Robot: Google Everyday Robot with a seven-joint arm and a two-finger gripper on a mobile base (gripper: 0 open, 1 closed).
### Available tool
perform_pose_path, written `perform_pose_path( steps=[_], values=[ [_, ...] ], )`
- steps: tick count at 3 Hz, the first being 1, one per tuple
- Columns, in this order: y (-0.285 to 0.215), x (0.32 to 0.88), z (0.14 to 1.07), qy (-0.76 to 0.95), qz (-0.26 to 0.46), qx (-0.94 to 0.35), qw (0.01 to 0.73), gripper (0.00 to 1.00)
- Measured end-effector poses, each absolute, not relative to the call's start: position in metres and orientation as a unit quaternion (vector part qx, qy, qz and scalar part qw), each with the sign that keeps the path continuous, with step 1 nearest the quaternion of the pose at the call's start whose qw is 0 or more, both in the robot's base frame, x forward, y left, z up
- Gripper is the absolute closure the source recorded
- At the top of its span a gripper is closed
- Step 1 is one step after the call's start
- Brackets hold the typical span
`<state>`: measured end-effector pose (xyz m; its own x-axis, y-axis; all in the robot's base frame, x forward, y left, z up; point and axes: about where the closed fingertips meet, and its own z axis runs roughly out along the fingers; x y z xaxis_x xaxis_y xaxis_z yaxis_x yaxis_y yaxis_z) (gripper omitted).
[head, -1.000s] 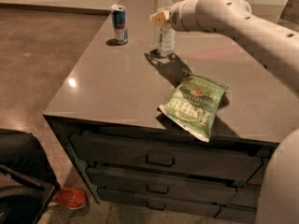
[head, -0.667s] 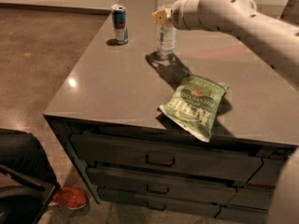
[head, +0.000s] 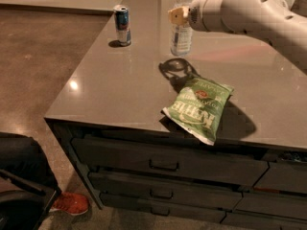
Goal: Move blue plastic bottle near green jalapeno chip bag
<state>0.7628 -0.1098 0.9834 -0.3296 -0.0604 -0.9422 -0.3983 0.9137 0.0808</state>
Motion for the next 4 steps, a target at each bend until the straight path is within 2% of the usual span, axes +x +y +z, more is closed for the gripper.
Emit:
perform_pose_path(
  steps=[2,4],
  values=[
    [-0.146,0.705,0.971,0.799,0.175,-0.094,0.567,1.0],
    [-0.143,0.697,0.954,0.803,0.173,-0.102,0.561,1.0]
  ],
)
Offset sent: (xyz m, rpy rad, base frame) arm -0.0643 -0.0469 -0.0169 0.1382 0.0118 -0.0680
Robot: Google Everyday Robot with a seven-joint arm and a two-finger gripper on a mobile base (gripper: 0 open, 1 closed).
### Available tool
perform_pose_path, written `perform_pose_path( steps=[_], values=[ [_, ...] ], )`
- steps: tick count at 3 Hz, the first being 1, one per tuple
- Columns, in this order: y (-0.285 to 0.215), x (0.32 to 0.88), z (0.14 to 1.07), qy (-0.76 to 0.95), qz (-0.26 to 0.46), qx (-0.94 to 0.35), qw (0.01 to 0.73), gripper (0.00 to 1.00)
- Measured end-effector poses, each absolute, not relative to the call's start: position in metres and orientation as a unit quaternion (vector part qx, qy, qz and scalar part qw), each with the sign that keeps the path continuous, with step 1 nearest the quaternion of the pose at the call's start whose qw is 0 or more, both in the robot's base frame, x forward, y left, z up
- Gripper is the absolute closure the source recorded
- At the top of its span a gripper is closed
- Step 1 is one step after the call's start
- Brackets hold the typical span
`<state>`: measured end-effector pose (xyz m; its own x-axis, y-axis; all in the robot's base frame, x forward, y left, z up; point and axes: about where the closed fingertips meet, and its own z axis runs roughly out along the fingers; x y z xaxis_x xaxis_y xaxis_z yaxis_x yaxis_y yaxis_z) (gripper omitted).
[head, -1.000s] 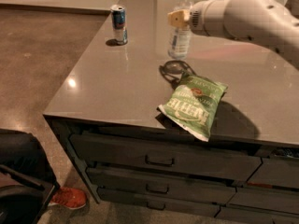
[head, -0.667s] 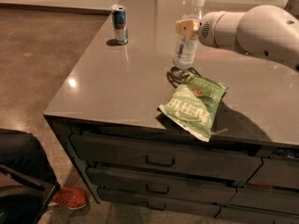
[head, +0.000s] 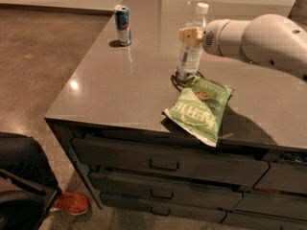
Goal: Move blue plastic bottle near green jalapeno chip bag
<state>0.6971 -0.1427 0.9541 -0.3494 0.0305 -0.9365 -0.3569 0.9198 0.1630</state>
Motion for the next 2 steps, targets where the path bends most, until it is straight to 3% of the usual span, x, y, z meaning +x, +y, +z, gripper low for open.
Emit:
perform_pose_path(
  steps=[2],
  values=[
    [-0.1392,0.6912,0.9434,0.805,0.169,-0.107,0.559,0.6]
  ],
)
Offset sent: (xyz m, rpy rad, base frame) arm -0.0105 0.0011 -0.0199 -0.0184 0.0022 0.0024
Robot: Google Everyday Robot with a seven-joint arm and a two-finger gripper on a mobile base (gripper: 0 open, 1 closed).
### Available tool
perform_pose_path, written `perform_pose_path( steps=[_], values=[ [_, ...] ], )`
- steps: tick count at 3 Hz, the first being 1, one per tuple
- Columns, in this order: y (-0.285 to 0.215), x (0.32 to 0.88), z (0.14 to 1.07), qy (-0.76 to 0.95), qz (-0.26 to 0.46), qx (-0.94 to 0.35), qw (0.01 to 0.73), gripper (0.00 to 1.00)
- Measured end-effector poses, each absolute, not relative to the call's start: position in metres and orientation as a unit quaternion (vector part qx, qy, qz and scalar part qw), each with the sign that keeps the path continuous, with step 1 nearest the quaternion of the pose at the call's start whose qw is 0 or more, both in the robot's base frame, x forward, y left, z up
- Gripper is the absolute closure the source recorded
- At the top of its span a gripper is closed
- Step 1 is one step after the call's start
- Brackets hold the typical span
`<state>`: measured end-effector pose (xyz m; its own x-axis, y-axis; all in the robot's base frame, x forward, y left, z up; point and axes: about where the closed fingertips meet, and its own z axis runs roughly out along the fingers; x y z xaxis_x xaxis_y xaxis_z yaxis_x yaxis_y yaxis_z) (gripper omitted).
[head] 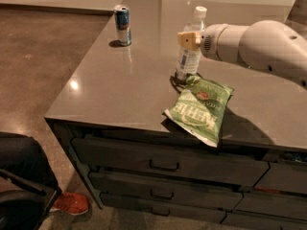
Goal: Move blue plastic bottle near green jalapeno chip bag
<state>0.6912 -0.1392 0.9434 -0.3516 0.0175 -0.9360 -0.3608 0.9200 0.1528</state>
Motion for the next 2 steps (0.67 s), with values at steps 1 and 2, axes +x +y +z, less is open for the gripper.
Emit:
perform_pose_path(
  steps=[1,2],
  values=[
    [-0.139,0.6869,0.9407,0.804,0.168,-0.107,0.561,0.36],
    [-0.1367,0.6858,0.9429,0.803,0.168,-0.109,0.562,0.05]
  ],
)
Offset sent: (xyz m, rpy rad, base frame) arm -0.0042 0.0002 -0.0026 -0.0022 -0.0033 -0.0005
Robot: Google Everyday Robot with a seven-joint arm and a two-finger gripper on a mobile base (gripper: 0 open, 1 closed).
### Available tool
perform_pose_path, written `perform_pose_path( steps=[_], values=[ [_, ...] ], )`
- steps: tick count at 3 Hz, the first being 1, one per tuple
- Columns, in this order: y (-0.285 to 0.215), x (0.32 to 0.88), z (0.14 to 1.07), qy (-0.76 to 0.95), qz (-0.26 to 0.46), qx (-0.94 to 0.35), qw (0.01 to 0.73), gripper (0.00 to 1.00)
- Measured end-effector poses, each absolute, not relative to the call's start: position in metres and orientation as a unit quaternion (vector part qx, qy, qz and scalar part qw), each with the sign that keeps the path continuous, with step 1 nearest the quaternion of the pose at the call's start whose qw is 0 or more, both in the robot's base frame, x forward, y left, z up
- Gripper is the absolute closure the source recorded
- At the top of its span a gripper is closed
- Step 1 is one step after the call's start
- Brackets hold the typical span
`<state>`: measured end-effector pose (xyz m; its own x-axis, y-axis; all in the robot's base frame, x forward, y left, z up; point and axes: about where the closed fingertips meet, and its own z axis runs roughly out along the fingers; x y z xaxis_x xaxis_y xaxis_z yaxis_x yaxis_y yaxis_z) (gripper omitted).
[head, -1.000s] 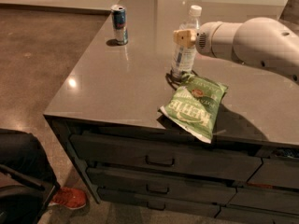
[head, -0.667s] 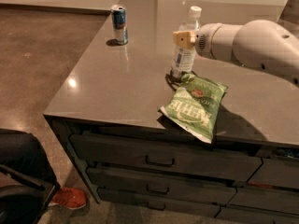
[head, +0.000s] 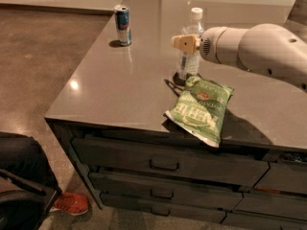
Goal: Move blue plastic bottle near green jalapeno chip bag
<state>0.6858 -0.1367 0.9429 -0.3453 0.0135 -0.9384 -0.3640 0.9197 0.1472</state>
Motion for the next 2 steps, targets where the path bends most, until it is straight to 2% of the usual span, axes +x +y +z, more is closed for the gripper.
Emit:
perform_pose_path(
  steps=[1,2],
  values=[
    [-0.1358,0.6856,0.9439,0.802,0.168,-0.11,0.562,0.0],
    [-0.1357,0.6855,0.9439,0.802,0.168,-0.11,0.562,0.0]
  ],
)
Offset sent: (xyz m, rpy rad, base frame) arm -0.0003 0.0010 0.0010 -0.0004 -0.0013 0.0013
